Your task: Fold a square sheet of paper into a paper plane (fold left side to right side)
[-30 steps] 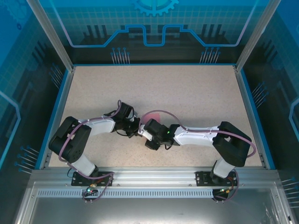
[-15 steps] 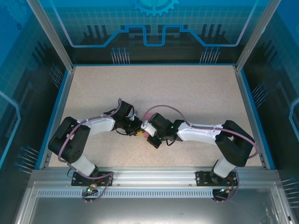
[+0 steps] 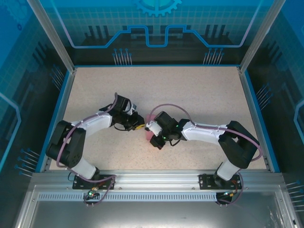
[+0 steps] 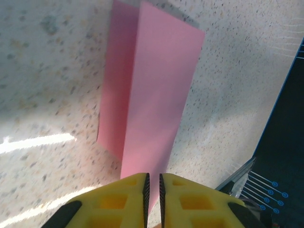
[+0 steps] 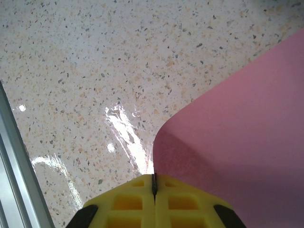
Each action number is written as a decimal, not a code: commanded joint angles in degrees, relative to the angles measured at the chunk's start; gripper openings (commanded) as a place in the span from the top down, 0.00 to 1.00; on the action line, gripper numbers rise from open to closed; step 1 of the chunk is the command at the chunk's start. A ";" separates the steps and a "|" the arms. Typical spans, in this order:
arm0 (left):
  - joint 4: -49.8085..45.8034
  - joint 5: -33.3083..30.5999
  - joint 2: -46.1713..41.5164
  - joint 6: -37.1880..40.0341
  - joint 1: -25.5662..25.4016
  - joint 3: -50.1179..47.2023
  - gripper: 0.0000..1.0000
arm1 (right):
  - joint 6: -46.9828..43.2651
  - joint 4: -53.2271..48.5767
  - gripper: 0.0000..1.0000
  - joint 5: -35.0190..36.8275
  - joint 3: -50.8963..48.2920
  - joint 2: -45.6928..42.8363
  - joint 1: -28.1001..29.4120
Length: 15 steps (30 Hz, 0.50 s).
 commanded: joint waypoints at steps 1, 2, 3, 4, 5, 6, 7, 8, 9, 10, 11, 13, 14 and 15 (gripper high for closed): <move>1.62 3.27 4.79 1.47 -1.46 4.68 0.85 | 1.69 -0.44 1.00 -3.89 1.09 1.55 -1.47; 1.51 3.44 6.30 1.66 -1.75 5.81 0.85 | 1.80 -0.51 1.00 -4.23 1.17 1.68 -1.56; 1.39 3.74 8.12 1.91 -2.15 7.39 0.86 | 1.93 -0.57 1.00 -4.38 1.34 1.91 -1.64; 1.24 3.89 10.05 2.24 -2.59 8.83 0.86 | 1.89 -0.67 1.00 -4.31 1.37 2.06 -1.64; 1.00 4.03 11.48 2.43 -2.78 9.90 0.87 | 1.92 -0.70 1.00 -4.31 1.47 2.14 -1.75; 0.92 4.11 13.38 2.72 -3.04 11.30 0.87 | 2.04 -0.79 1.00 -4.40 1.58 2.27 -1.90; 0.52 4.07 15.13 3.06 -3.29 12.53 0.88 | 2.11 -0.85 1.00 -4.57 1.67 2.47 -1.97; 0.01 3.98 16.53 3.39 -3.41 13.57 0.88 | 2.25 -0.90 1.00 -4.65 1.70 2.57 -2.06; -0.48 3.82 18.10 3.83 -3.48 14.65 0.88 | 2.32 -0.88 1.00 -4.96 1.72 2.66 -2.23; -1.13 3.55 19.59 4.24 -3.53 15.49 0.88 | 2.52 -0.79 1.00 -5.08 1.78 2.66 -2.24; -1.45 3.47 20.67 4.48 -3.61 16.15 0.89 | 2.73 -0.71 1.00 -5.27 1.78 2.70 -2.33; -2.62 3.15 22.71 5.45 -3.85 17.37 0.89 | 3.04 -0.70 1.00 -5.83 1.79 2.70 -2.60; -3.25 2.84 23.43 6.06 -3.95 17.82 0.90 | 3.14 -0.74 1.00 -6.10 1.77 2.66 -2.78; -4.19 2.43 24.18 6.64 -4.13 18.23 0.90 | 3.28 -0.71 1.00 -6.44 1.79 2.61 -3.00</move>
